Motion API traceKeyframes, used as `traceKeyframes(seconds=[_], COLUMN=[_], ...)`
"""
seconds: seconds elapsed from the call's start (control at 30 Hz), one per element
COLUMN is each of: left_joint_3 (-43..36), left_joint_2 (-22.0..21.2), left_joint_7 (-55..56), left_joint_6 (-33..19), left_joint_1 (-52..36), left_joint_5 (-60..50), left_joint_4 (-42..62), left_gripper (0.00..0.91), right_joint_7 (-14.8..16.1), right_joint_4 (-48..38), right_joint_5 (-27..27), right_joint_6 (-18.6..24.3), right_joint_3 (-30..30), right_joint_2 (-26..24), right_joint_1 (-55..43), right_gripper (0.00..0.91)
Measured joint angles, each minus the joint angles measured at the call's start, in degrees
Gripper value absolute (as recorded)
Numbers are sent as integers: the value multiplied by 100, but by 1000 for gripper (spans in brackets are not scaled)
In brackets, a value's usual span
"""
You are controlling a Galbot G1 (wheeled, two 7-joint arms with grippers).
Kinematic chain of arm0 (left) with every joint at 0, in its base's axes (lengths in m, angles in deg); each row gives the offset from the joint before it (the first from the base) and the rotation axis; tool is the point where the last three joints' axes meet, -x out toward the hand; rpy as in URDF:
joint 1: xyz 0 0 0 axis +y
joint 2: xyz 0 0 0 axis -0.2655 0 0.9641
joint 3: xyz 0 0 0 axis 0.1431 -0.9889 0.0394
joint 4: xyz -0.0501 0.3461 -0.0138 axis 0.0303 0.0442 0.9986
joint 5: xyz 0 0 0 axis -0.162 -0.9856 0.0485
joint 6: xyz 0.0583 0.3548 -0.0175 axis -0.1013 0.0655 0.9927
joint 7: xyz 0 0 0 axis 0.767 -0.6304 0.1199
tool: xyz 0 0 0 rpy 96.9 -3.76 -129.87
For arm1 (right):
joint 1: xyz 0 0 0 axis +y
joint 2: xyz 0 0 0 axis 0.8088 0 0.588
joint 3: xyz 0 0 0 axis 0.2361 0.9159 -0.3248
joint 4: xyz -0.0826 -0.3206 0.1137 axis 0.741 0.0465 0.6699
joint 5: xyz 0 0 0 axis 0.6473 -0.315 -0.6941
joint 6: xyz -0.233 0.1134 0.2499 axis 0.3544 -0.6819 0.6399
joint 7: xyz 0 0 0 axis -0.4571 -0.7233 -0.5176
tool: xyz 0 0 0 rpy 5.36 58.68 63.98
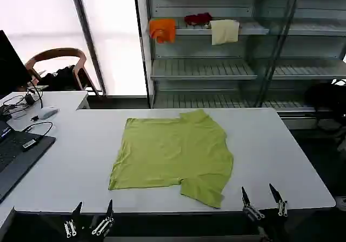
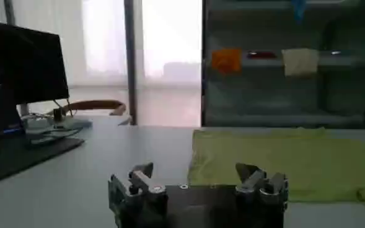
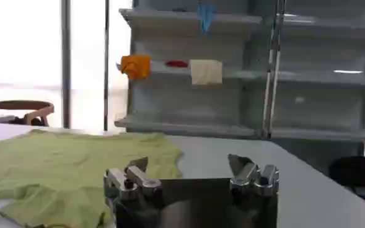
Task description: Fold and organize the clothes.
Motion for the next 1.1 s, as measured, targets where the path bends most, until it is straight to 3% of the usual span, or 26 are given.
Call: traceKeyframes(seconds=[0.27,0.47,0.77,1.1], left_joint_3=[183,294,408,394], left_joint_2=[156,273,332,332], left_joint_7=[-36,-261,-599,-744], left_joint_6=[1152,1894,2547,2883], left_joint_1=[-398,-700,-1189,-1922], left_joint_5=[484,915,1481,2091], left_joint_4=[-273,-304,-107,440], left_gripper=[907,907,907,907], right_joint_7=[-144,-206,-286,-306], right_joint_4=[293,330,299,242], right_joint_5=[-410,-648,-834,-796], right_joint_6=[-1463,-2175,-2743,-2977], right_joint_3=[405,719,1040,1202], right_joint_2=[-4,58,207,338], right_joint_1=[-449,-658,-959,-1192], right_gripper=[907,907,907,907])
